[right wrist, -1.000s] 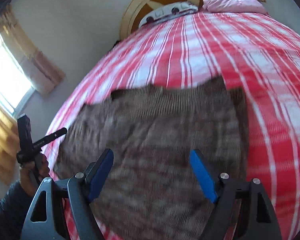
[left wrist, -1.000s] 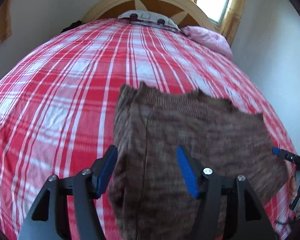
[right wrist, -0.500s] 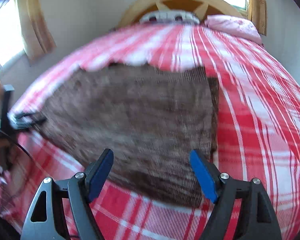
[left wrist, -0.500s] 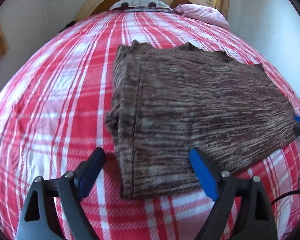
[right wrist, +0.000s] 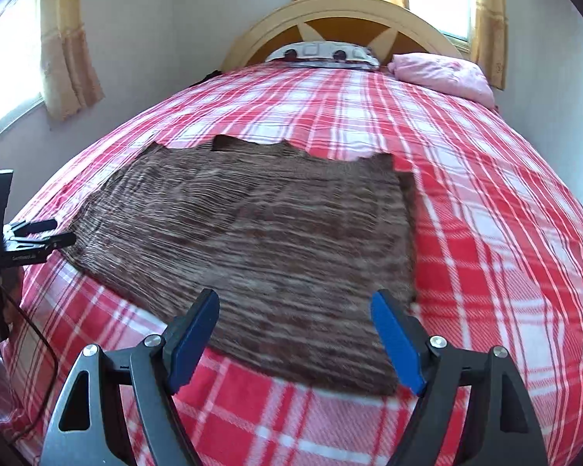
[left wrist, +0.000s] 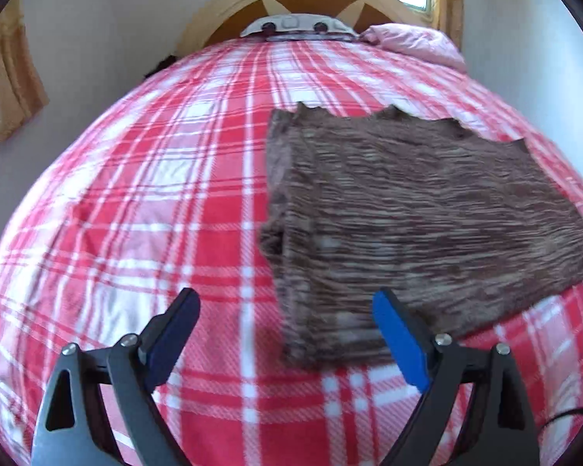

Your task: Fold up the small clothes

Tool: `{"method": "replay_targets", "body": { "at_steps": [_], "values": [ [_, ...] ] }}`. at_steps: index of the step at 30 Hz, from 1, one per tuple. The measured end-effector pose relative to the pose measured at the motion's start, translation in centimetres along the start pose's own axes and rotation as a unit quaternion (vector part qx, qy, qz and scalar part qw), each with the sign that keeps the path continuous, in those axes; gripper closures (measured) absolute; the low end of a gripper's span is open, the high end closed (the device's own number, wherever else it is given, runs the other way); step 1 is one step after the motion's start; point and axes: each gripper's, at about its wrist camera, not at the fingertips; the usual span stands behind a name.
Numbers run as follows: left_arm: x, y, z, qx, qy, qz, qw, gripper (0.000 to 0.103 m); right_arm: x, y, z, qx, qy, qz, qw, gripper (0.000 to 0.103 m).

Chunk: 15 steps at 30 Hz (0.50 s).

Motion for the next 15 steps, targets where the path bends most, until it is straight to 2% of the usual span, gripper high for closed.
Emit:
{"method": "replay_targets", "body": {
  "at_steps": [2,6,9,12,15],
  "values": [
    [0.1,-1.0,0.0,-0.022,-0.010,-0.013,0.9996,0.009,-1.1,-0.9,-0.4,-0.001,0.018,0.004,1.000,0.022],
    [0.1,-1.2,0.3,-0.026,-0.010,-0.017,0.9995,0.003,-2.1,-3.2,-0.7,-0.012,0.031,0.027,0.999,0.022],
    [-0.2,-1.7,0.6,-0.030,0.000,-0.004,0.9995,0.001,-1.4,-4.9,0.4,-0.053,0.023,0.039,0.998,0.022],
    [-0.9,-1.8,1.0,-0.036,0.018,0.018,0.9990,0.000,-1.3,-4.9,1.5,-0.047,0.038,0.045,0.997,0.022],
    [-0.4,-1.4,1.1,-0.034,0.010,0.011,0.9993,0.000,-1.1,-4.8,1.6,-0.051,0.034,0.046,0.997,0.022]
  ]
}}
Point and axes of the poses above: each gripper's, at about its wrist camera, not at the fingertips, and y roughly against the way its jaws point, x to its right, z to its underside, and after that the axes turned 14 degrees about -y, right-handed
